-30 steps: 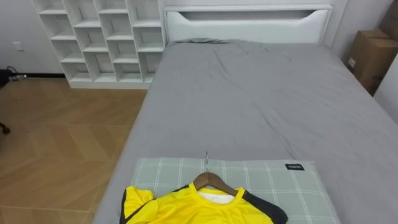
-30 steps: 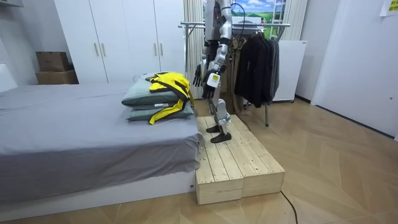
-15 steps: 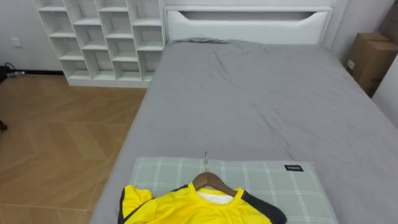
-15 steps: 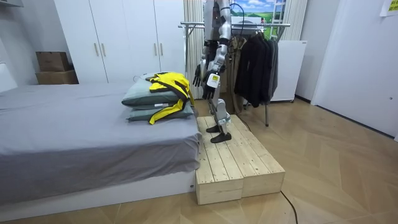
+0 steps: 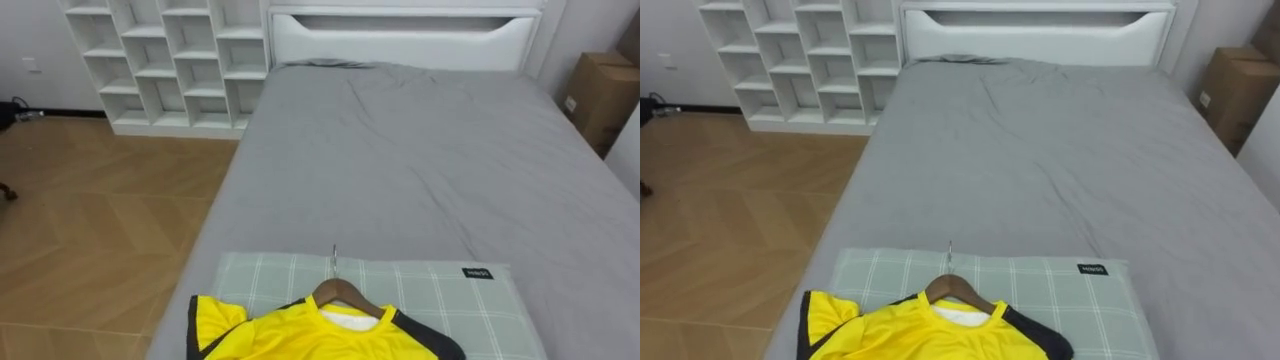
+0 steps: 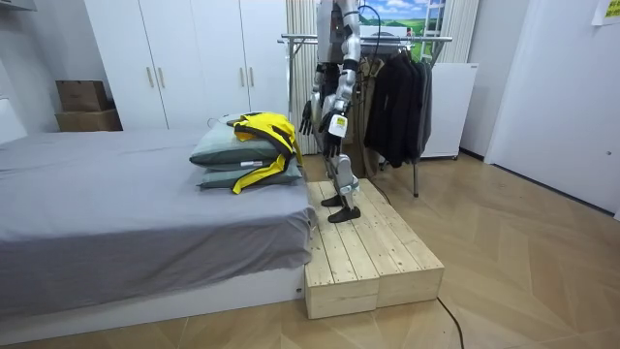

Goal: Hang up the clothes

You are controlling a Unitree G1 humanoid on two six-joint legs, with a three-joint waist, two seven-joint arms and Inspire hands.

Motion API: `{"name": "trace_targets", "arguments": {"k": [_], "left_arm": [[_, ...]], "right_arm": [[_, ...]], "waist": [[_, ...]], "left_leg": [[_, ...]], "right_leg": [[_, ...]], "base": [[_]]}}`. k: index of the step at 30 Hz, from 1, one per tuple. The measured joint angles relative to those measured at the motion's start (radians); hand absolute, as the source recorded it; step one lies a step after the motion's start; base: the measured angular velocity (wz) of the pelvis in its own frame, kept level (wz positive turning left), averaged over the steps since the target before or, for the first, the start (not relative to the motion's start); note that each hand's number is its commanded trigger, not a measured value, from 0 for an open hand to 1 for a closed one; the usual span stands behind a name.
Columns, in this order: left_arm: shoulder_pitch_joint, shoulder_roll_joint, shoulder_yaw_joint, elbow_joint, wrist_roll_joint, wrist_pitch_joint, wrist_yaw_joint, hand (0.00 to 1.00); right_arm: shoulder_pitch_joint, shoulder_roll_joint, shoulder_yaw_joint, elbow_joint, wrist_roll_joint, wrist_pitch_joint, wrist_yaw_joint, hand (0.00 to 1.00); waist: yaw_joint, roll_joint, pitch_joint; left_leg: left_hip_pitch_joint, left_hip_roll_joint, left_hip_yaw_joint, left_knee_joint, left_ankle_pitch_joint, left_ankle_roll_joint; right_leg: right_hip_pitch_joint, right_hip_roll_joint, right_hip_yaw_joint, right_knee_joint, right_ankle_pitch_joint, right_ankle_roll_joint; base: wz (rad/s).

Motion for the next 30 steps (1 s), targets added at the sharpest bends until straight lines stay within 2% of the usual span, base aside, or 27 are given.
{"name": "trace_targets", "arguments": {"k": [4, 5, 11, 15, 18, 20, 24, 30], "left_arm": [[0.012, 0.001, 0.054, -0.041, 0.085, 0.001, 0.121, 0.0], [0.023, 0.002, 0.06, -0.062, 0.103, 0.001, 0.158, 0.0], [0.035, 0.005, 0.093, -0.113, 0.176, -0.006, 0.322, 0.0], [0.033, 0.005, 0.09, -0.143, 0.187, -0.013, 0.413, 0.0], [0.028, 0.005, 0.089, -0.197, 0.236, -0.013, 0.483, 0.0], [0.028, 0.008, 0.089, -0.256, 0.314, -0.013, 0.527, 0.0], [0.028, 0.029, 0.083, -0.334, 0.392, -0.014, 0.585, 0.0], [0.015, 0.056, -0.002, -0.4, 0.526, -0.016, 0.662, 0.0]], "right_arm": [[-0.003, 0.0, 0.0, 0.013, 0.0, -0.001, -0.008, 0.0], [-0.003, 0.0, 0.001, 0.014, 0.001, -0.001, -0.008, 0.0], [-0.003, 0.0, 0.001, 0.021, 0.003, 0.0, -0.013, 0.0], [-0.004, 0.0, 0.001, 0.022, 0.002, 0.0, -0.019, 0.0], [-0.006, 0.0, 0.001, 0.022, -0.001, 0.001, -0.024, 0.0], [-0.006, -0.001, 0.001, 0.021, -0.002, 0.001, -0.028, 0.0], [-0.005, -0.006, 0.001, 0.01, -0.014, 0.0, -0.027, 0.0], [-0.005, -0.038, 0.02, 0.005, -0.022, 0.0, -0.027, 0.0]], "waist": [[0.014, 0.0, -0.0026], [0.015, 0.004, -0.0072], [0.017, 0.002, -0.0086], [0.012, 0.006, -0.0081], [0.011, 0.008, -0.0085], [0.011, 0.011, -0.0082], [0.009, 0.016, -0.0085], [0.005, 0.033, -0.0082]], "left_leg": [[-0.013, -0.003, -0.004, 0.01, -0.003, 0.004], [-0.011, -0.004, -0.009, 0.011, -0.003, 0.004], [-0.001, -0.004, -0.022, 0.008, -0.003, 0.004], [0.006, -0.005, -0.026, 0.009, -0.003, 0.004], [0.003, -0.008, -0.038, 0.009, -0.003, 0.004], [0.003, -0.009, -0.047, 0.008, -0.003, 0.005], [0.004, -0.009, -0.046, 0.008, -0.003, 0.005], [-0.003, -0.011, -0.05, 0.01, -0.003, 0.005]], "right_leg": [[-0.002, -0.001, -0.001, -0.01, -0.003, 0.004], [0.001, -0.001, -0.004, -0.01, -0.003, 0.004], [0.009, -0.001, -0.01, -0.006, -0.003, 0.004], [0.019, -0.001, -0.01, -0.011, -0.003, 0.004], [0.02, 0.0, -0.015, -0.014, -0.003, 0.004], [0.022, 0.0, -0.021, -0.014, -0.003, 0.004], [0.022, 0.0, -0.019, -0.014, -0.003, 0.004], [0.018, -0.002, -0.022, -0.014, -0.003, 0.004]], "base": [[0.07], [0.11], [0.03], [0.01], [0.1], [0.1], [-0.01], [0.01]]}}
